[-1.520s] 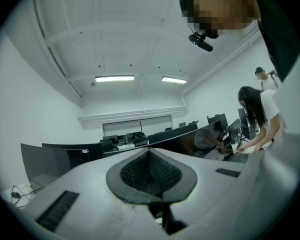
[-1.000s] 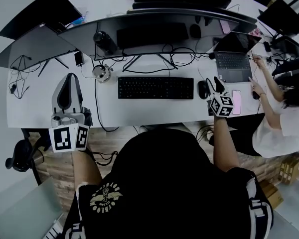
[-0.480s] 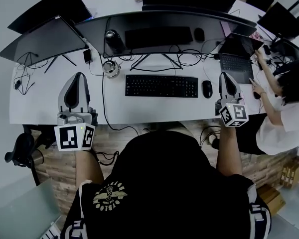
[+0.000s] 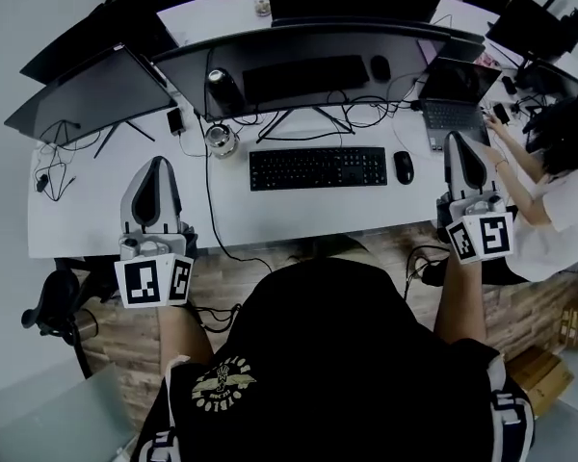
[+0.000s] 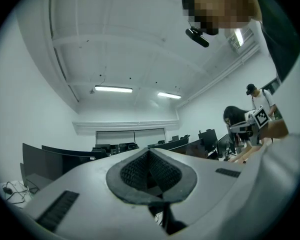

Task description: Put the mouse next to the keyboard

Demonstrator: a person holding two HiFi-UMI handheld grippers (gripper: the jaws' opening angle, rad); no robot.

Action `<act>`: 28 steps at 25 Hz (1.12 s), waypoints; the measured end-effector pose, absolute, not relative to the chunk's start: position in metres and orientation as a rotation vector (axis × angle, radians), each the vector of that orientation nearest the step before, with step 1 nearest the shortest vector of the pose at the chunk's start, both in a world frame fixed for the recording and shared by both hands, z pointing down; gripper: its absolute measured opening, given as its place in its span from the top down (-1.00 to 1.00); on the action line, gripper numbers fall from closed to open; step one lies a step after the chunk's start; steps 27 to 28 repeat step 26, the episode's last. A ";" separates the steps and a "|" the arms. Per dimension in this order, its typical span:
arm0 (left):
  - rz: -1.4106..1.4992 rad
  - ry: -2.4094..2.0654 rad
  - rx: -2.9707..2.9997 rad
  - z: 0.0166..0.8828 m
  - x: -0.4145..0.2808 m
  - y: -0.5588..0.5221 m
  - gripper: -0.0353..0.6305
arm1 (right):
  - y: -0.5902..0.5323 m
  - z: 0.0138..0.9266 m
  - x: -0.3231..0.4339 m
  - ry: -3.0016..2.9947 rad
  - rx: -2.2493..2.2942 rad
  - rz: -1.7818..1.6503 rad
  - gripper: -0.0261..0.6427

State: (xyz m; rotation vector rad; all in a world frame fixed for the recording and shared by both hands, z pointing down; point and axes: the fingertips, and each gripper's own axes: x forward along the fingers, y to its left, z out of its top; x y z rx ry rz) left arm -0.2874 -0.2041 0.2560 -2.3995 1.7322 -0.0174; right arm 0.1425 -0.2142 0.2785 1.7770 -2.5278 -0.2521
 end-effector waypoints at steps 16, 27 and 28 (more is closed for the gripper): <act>0.005 1.644 -2.418 0.243 -0.290 -0.179 0.89 | -0.149 0.196 0.134 -2.594 1.915 -0.418 0.92; 0.014 1.637 -2.452 0.257 -0.289 -0.187 0.89 | -0.148 0.210 0.134 -2.552 1.908 -0.359 0.92; 0.014 1.637 -2.452 0.257 -0.289 -0.187 0.89 | -0.148 0.210 0.134 -2.552 1.908 -0.359 0.92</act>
